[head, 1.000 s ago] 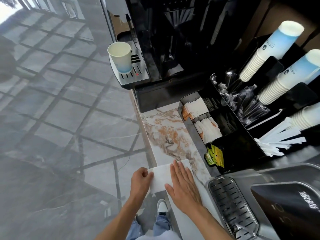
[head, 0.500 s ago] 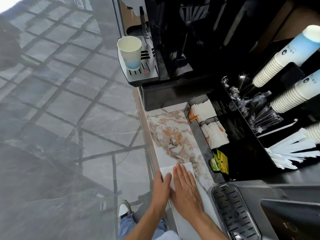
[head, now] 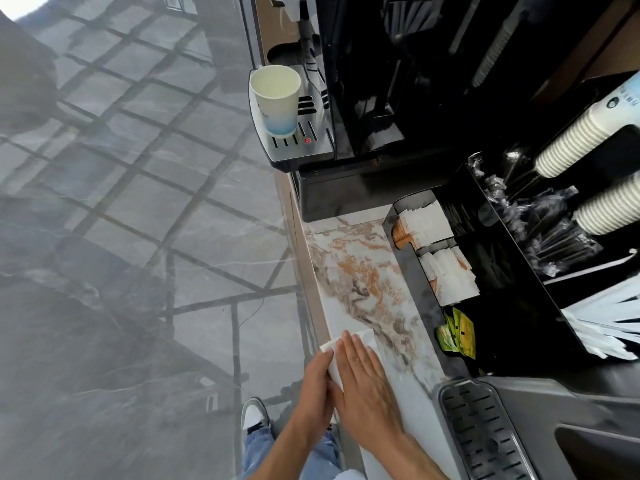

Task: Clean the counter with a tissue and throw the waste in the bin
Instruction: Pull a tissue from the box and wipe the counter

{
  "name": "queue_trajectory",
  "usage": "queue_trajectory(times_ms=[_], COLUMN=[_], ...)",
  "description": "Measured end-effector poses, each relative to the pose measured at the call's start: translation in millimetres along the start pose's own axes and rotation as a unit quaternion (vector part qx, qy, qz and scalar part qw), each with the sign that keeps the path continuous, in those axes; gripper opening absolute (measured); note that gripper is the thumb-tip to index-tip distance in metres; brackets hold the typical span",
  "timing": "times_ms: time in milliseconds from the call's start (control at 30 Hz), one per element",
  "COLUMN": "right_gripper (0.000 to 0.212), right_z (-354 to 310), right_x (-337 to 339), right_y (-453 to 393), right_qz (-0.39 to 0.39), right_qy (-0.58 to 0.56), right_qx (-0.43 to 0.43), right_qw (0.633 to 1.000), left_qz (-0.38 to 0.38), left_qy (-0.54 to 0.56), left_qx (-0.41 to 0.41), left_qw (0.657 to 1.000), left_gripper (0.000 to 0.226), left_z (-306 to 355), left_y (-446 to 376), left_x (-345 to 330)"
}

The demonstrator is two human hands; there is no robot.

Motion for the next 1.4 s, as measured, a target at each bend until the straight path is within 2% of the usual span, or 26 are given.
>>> queue_trajectory(times_ms=[133,267,400,433,467,500,533,567,600,633,667,700,733,767,800,833,900,1133,1267,1400], right_gripper=[0.057,0.058,0.052,0.053,0.052,0.054,0.053,0.05,0.045,0.043,0.043,0.047,0.05,0.052,0.054,0.055,0.06,0.077,0.084,0.083], right_z=[-8,-31,-31,-35,-40,-33,-20,-13,-8,-11,-13,-20,-30,-37,-40,-44,-53,-57,-70,-88], right_x=[-5,-12,-7,-11,-22,-39,-44,-52,-58,-70,-69,-60,-50,-30,-26,-27,-31,-34,-33,-26], right_y=[-1,-6,-3,-1,-6,-7,-10,-13,-9,-9,-2,7,1,-4,-3,-4,-6,-3,-2,2], right_qz=[0.026,0.035,0.141,0.119,0.034,-0.077,-0.096,-0.148,-0.203,-0.206,-0.169,-0.142,-0.099,-0.01,0.006,-0.013,-0.048,-0.092,-0.116,-0.098], right_qy=[-0.005,0.017,0.046,0.087,0.145,0.152,0.261,0.419,0.498,0.441,0.239,0.045,0.01,0.016,0.012,0.011,0.0,-0.026,-0.062,-0.068], right_qx=[-0.005,0.009,-0.019,-0.027,-0.05,-0.122,-0.192,-0.211,-0.219,-0.186,-0.189,-0.187,-0.103,-0.034,-0.003,0.017,0.03,0.046,0.061,0.083], right_qw=[1.0,0.999,0.989,0.989,0.988,0.978,0.941,0.871,0.814,0.853,0.937,0.971,0.99,0.999,1.0,1.0,0.998,0.994,0.989,0.989], left_qz=[-0.009,-0.014,-0.023,-0.027,-0.031,-0.037,-0.042,-0.048,-0.053,-0.054,-0.05,-0.044,-0.04,-0.042,-0.048,-0.056,-0.07,-0.123,-0.091,-0.064], left_qy=[0.014,0.016,0.023,0.028,0.032,0.04,0.05,0.062,0.077,0.097,0.118,0.138,0.159,0.18,0.202,0.22,0.245,0.305,0.305,0.304], left_qx=[0.007,0.029,0.043,0.047,0.051,0.055,0.06,0.065,0.071,0.081,0.093,0.102,0.109,0.114,0.119,0.122,0.124,0.109,0.106,0.105], left_qw=[1.0,0.999,0.999,0.998,0.998,0.997,0.996,0.995,0.993,0.99,0.987,0.984,0.98,0.976,0.971,0.966,0.959,0.938,0.942,0.945], left_gripper=[0.031,0.038,0.038,0.038,0.038,0.037,0.036,0.035,0.034,0.032,0.032,0.034,0.037,0.039,0.04,0.042,0.047,0.062,0.066,0.068], left_z=[1,-2,-3,-4,-5,-6,-7,-8,-9,-12,-14,-17,-20,-20,-21,-21,-22,-17,-23,-25], left_y=[-2,-3,-4,-4,-4,-4,-4,-4,-4,-4,-3,-3,-3,-2,-1,0,1,4,7,12], left_x=[6,12,17,18,18,18,19,19,21,23,26,30,32,32,31,30,29,27,42,57])
Point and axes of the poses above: each hand's wrist, its own y-axis away from the middle knuckle, its own x-axis out of the back of the hand, z = x × y, the point moved 9 cm from there along -y, towards the middle knuckle, and after that the axes turned 2 degrees about -y, right-handed, at the moved point
